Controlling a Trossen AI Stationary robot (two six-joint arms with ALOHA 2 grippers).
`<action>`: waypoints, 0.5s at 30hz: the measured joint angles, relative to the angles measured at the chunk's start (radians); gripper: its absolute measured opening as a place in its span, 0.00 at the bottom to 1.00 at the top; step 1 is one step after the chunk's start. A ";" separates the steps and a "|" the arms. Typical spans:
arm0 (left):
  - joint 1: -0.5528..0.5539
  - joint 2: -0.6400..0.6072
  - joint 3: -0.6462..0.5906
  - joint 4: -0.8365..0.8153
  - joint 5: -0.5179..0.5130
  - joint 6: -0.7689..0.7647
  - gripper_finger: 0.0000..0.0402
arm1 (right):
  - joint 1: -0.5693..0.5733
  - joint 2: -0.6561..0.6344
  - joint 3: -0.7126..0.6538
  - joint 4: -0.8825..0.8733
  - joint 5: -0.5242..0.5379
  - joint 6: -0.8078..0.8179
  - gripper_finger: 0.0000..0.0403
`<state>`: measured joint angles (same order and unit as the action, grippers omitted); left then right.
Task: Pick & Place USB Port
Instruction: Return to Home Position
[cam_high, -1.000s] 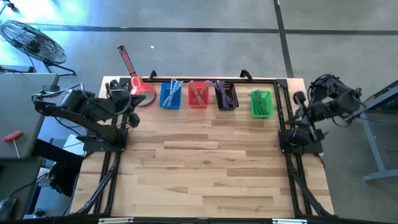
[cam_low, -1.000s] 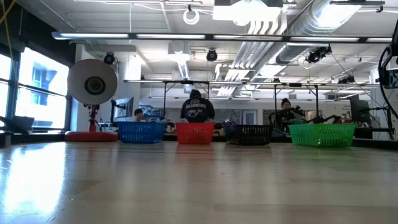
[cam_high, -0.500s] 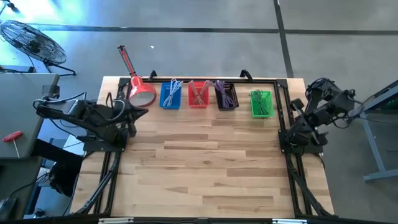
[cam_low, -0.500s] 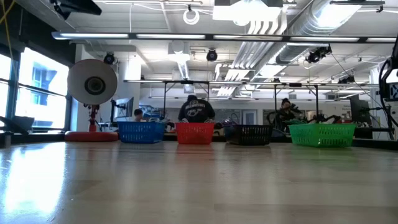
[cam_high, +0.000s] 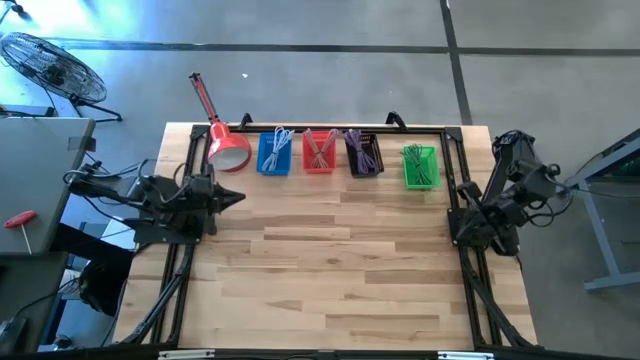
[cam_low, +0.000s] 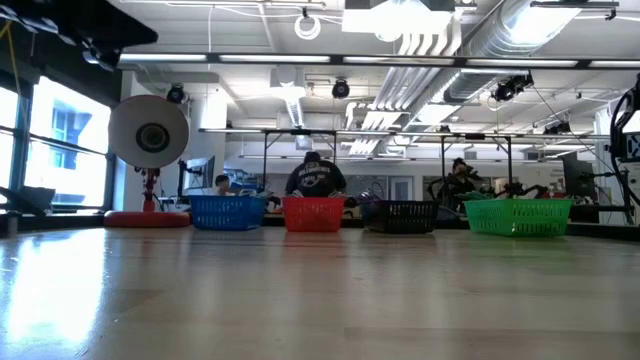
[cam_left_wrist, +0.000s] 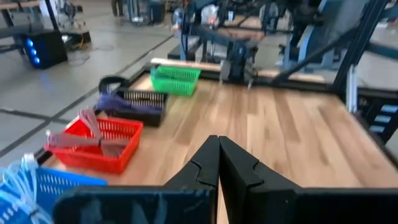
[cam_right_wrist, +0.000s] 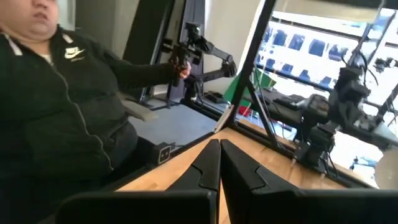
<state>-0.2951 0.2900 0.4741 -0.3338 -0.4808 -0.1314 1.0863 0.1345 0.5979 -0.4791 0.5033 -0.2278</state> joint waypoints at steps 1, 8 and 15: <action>0.000 -0.003 -0.014 -0.001 0.000 0.000 0.00 | 0.000 0.000 -0.011 0.014 -0.007 -0.010 0.00; 0.000 -0.008 -0.036 -0.004 0.030 0.010 0.00 | -0.014 0.000 -0.125 0.156 -0.038 -0.096 0.00; 0.000 -0.008 -0.036 -0.003 0.034 0.023 0.00 | -0.160 0.035 -0.193 0.243 -0.122 -0.084 0.00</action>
<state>-0.2947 0.2825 0.4381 -0.3370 -0.4469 -0.1084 0.9262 0.1694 0.4046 -0.2365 0.3815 -0.3122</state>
